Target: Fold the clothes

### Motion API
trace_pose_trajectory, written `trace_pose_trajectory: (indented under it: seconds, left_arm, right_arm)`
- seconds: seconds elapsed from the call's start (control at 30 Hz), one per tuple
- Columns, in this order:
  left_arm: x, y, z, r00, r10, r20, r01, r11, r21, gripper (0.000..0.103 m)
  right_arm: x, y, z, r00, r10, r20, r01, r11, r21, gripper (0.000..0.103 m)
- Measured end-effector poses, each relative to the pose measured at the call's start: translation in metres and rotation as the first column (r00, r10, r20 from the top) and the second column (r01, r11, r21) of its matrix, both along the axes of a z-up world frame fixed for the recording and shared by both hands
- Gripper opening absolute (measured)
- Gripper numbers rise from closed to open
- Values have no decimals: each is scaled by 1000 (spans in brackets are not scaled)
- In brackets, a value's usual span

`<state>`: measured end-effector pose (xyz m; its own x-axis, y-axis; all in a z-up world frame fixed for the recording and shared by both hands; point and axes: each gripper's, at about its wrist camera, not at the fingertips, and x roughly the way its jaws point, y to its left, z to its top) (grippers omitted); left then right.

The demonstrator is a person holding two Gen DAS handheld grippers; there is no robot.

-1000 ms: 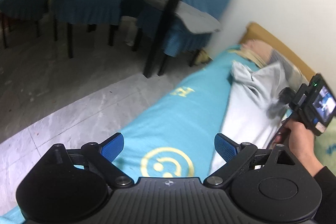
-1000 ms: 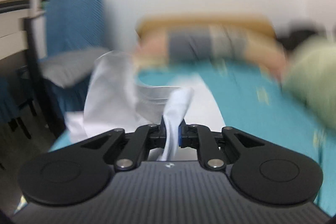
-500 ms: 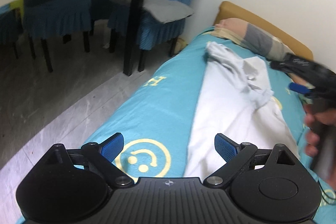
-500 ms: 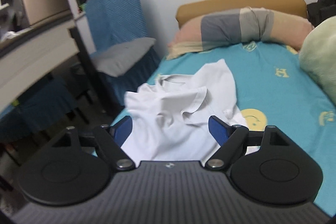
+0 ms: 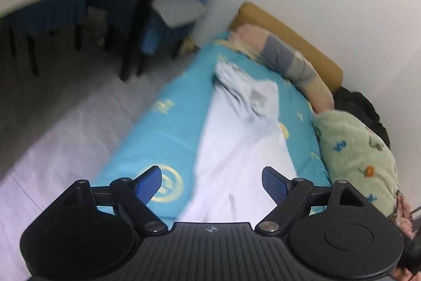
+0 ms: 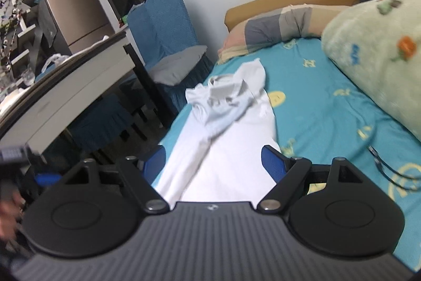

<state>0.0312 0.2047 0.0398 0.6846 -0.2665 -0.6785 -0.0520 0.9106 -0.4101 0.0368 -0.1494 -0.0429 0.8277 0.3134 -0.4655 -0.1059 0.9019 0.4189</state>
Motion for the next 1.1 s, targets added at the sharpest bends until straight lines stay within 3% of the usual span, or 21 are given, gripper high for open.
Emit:
trace_pose_trajectory:
  seconds: [0.1, 0.2, 0.27, 0.33, 0.5, 0.63, 0.7, 0.77, 0.83, 0.93, 1.03, 1.1]
  left_arm:
    - [-12, 44, 18, 998, 61, 25, -61, 998, -16, 85]
    - [-24, 75, 12, 997, 72, 26, -72, 997, -9, 85]
    - [-34, 87, -10, 998, 56, -6, -56, 998, -28, 83]
    - [-46, 89, -45, 998, 20, -57, -23, 998, -54, 75]
    - [-73, 66, -133, 982, -89, -168, 68, 989, -130, 62]
    - [-92, 48, -169, 975, -134, -179, 114, 986, -121, 53]
    - [-103, 49, -170, 980, -146, -134, 129, 983, -128, 48]
    - [-106, 50, -174, 977, -169, -128, 147, 975, -166, 30]
    - [-104, 45, -176, 975, -178, -132, 160, 978, -137, 4]
    - [-101, 36, -161, 976, -201, -82, 196, 978, -69, 4]
    - [-101, 17, -117, 962, -272, -2, 272, 962, 27, 4]
    - [-97, 0, -79, 941, -336, 49, 331, 939, 88, 4]
  right_arm:
    - [-14, -4, 0, 1000, 3, -11, -3, 1000, 0, 81]
    - [-16, -6, 3, 1000, 15, 0, -15, 1000, 6, 81]
    - [-16, -6, 4, 1000, 28, -2, -28, 1000, 3, 81]
    - [-15, -6, 4, 999, 42, -9, -42, 999, -2, 81]
    - [-19, -11, 0, 998, 50, -33, -50, 999, -19, 81]
    - [-21, -19, -6, 998, 22, -66, -21, 1000, 9, 81]
    - [-20, -22, -8, 997, 8, -79, -6, 1000, 26, 81]
    - [-19, -23, -8, 997, 2, -82, 1, 999, 33, 81]
    - [-18, -20, -9, 997, 6, -83, -3, 1000, 29, 81]
    - [-17, -16, -9, 996, 12, -84, -10, 1000, 23, 81]
    - [-18, -13, -9, 997, 15, -82, -13, 1000, 16, 81]
    - [-18, -15, -9, 997, 11, -81, -9, 1000, 22, 81]
